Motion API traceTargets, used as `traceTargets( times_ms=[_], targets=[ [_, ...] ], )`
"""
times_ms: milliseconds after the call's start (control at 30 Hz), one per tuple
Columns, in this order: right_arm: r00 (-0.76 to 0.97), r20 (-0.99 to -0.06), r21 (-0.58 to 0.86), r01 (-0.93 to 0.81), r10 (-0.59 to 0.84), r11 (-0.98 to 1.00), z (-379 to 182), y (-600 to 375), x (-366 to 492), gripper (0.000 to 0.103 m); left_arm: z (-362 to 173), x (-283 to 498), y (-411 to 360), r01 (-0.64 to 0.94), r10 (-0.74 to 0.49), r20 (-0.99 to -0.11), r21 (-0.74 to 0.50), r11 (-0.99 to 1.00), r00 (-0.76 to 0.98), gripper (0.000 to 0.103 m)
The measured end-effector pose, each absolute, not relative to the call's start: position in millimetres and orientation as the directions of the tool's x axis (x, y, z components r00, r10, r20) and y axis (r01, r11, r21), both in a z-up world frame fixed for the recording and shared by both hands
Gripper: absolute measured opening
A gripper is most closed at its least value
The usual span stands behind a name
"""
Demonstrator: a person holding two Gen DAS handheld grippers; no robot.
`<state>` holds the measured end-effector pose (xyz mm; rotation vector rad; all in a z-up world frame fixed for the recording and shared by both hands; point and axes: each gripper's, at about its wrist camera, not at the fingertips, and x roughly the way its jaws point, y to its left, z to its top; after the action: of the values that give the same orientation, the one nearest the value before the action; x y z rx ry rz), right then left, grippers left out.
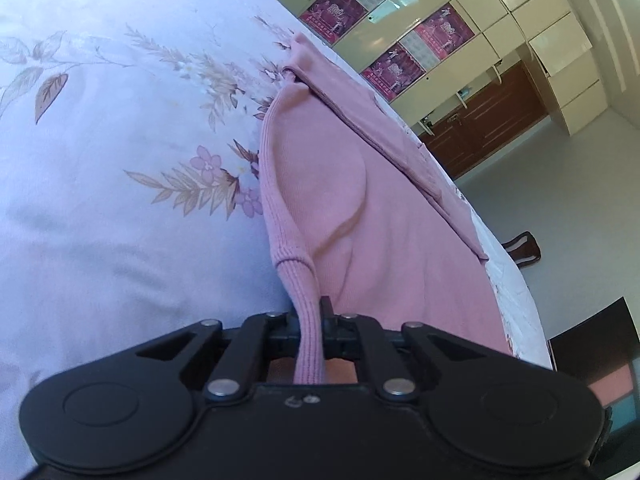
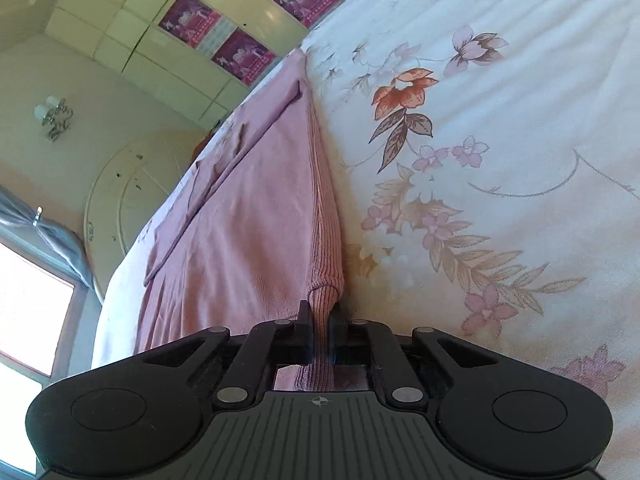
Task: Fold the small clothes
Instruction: 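Carry the held hem over onto the collar with both grippers, then release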
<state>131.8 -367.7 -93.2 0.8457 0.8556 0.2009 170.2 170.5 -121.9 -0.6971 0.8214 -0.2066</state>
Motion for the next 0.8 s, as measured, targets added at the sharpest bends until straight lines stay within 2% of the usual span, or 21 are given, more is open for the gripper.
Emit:
traceTargets(
  times_ms=[167, 333, 533, 667, 800],
  targets=[
    [0.69, -0.544, 0.736, 0.118, 0.478, 0.667, -70, -365, 130, 0.006, -97, 163, 177, -0.064, -0.445, -0.515, -0.703, 0.708, 0.733, 0.004],
    [0.726, -0.469, 0.746, 0.022, 0.502, 0.665, -29, -363, 148, 0.006, -66, 186, 176, -0.011, -0.459, -0.47, -0.708, 0.706, 0.754, 0.004],
    [0.756, -0.422, 0.737, -0.035, 0.5, 0.675, 10, -357, 215, 0.006, -36, 262, 180, 0.007, -0.466, -0.411, -0.744, 0.668, 0.783, 0.004],
    [0.772, -0.436, 0.723, -0.005, 0.463, 0.69, 28, -353, 281, 0.006, -26, 340, 180, 0.015, -0.465, -0.414, -0.734, 0.679, 0.783, 0.004],
    [0.769, -0.463, 0.731, 0.05, 0.441, 0.681, 21, -355, 362, 0.006, -34, 425, 181, 0.017, -0.471, -0.45, -0.709, 0.705, 0.759, 0.004]
  ],
)
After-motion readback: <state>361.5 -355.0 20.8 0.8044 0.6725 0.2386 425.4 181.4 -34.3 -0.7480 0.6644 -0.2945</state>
